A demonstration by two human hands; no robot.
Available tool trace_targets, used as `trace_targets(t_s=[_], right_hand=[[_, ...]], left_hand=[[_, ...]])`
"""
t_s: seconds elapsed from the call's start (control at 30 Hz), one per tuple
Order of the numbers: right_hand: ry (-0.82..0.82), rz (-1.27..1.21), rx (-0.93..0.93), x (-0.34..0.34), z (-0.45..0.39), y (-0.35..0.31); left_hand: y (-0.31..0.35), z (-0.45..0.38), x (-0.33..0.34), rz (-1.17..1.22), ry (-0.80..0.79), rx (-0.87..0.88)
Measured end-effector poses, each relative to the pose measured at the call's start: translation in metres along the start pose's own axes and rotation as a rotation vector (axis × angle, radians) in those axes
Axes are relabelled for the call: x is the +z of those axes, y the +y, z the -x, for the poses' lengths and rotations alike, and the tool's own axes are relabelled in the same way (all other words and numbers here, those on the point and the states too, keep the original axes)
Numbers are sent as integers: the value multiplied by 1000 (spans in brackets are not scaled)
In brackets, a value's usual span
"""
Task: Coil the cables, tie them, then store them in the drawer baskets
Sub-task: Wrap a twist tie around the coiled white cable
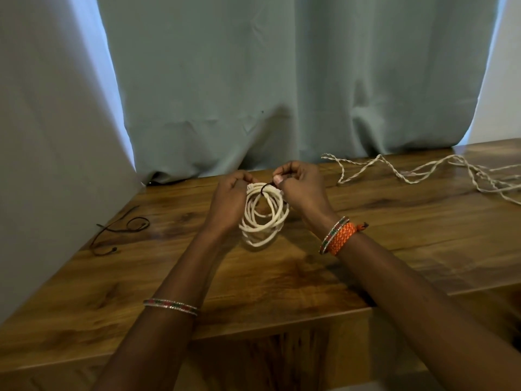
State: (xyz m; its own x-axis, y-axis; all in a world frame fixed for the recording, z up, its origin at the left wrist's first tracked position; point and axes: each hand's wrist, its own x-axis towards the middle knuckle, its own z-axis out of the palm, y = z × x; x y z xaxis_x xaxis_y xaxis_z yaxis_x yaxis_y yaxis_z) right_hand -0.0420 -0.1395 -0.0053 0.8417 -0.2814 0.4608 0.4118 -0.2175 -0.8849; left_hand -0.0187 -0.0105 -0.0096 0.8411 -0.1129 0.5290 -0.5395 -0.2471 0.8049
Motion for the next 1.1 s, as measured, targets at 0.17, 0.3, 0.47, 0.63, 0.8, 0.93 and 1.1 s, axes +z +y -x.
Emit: trace_targets(t_s=[0.17,0.3,0.47,0.63,0.8,0.93,1.1], right_hand=[[-243,77,-90,-9,-1,-4],[-289,52,-138,-17,-2,-3],[-182,92,-259,-11,0,5],[-263,97,-258,-12,-1,0],[-307,51,-121,-11,0,-5],[-292,154,-132,-9,6,1],[-225,203,-147,-7,6,1]], left_hand=[[-7,-2,-14,-88,-207,148],[-1,-3,-15,-11,-352,118],[0,-5,-18,83,-400,40],[-1,-2,-17,48,-322,78],[-8,-5,-11,-210,-95,135],[-12,-2,-10,-299,-16,121],[-5,5,-3,-453,80,310]])
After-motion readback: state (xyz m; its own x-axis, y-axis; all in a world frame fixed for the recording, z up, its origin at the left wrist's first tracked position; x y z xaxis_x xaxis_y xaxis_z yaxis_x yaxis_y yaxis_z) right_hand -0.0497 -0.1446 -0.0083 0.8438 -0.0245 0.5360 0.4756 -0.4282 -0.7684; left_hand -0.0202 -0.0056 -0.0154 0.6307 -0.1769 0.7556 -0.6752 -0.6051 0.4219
